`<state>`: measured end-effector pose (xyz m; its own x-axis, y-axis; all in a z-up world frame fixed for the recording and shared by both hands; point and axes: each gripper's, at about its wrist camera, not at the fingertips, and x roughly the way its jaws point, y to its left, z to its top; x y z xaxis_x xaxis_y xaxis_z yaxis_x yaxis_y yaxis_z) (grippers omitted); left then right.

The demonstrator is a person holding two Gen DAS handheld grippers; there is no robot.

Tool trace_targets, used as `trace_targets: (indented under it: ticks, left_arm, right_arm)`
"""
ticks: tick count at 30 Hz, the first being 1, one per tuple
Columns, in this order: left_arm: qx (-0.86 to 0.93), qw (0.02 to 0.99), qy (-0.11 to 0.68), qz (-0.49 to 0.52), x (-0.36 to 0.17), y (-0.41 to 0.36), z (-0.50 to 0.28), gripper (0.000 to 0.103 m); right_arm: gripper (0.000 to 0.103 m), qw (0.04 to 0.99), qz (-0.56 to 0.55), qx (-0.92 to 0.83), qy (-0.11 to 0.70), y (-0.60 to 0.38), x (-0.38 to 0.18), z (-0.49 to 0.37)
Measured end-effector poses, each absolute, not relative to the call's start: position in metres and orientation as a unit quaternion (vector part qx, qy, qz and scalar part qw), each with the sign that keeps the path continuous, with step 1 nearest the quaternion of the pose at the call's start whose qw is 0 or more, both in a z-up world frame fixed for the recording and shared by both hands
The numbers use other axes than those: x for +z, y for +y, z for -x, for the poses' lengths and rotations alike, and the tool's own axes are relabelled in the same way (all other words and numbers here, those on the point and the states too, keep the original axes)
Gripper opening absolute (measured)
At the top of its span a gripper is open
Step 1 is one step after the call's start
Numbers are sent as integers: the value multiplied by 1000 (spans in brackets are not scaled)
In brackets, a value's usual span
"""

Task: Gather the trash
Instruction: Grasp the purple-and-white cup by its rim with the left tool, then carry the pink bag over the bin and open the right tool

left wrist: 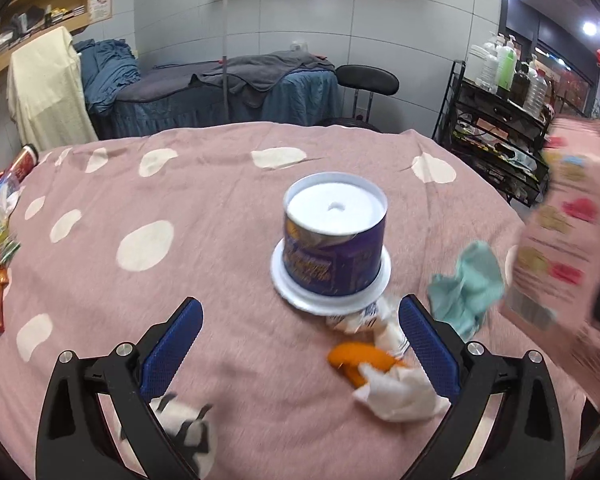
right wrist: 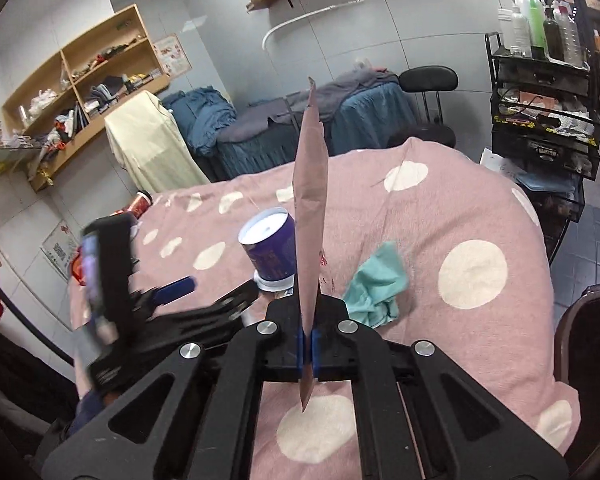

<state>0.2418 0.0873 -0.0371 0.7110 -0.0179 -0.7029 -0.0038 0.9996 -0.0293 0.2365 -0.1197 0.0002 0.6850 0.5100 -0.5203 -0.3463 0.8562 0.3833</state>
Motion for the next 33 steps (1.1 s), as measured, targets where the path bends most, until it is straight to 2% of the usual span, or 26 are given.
trace_targets:
  ticks: [10, 12, 13, 21, 33]
  left_arm:
    - [10, 923, 384, -1, -42, 66, -287, 96]
    - [13, 921, 388, 8, -45, 66, -290, 81]
    - [12, 919, 394, 14, -46, 67, -292, 70]
    - [1, 929, 366, 58, -28, 77, -265, 70]
    - [-69, 960, 271, 32, 31, 45, -154, 70]
  right_arm:
    - [4, 923, -125, 207, 299, -165, 6, -195]
    - [4, 924, -130, 201, 299, -175, 4, -192]
    - [4, 925, -130, 195, 298, -181, 3, -189]
    - [4, 926, -149, 181, 296, -202, -7, -181]
    - [4, 938, -149, 137, 281, -239, -13, -164]
